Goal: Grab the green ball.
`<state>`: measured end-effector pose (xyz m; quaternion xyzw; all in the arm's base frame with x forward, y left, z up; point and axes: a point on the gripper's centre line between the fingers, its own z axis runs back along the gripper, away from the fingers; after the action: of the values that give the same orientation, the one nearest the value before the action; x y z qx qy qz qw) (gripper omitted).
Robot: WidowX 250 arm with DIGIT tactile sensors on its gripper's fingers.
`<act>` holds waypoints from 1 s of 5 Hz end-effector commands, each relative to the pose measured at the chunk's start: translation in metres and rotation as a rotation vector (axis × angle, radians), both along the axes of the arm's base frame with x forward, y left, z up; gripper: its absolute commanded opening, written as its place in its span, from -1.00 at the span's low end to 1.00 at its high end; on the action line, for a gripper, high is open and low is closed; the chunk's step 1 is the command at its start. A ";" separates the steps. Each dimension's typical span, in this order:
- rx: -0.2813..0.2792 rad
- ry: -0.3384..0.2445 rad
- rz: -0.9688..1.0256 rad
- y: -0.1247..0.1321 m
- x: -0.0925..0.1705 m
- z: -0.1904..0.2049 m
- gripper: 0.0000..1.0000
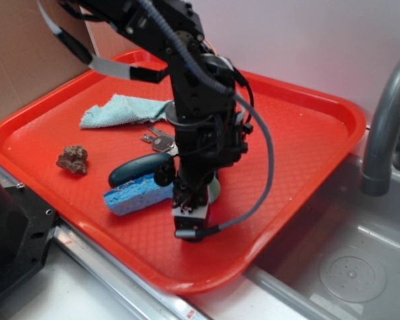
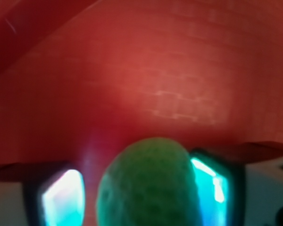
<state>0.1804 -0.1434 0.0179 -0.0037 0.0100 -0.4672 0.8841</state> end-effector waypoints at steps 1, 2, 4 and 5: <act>-0.004 -0.010 0.133 0.025 -0.013 0.058 -1.00; 0.031 -0.047 0.383 0.041 -0.024 0.108 -1.00; 0.003 -0.094 0.876 0.090 -0.051 0.196 -1.00; -0.056 -0.171 0.919 0.118 -0.045 0.201 -1.00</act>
<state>0.1451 -0.0135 0.2114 0.0089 -0.0571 -0.0241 0.9980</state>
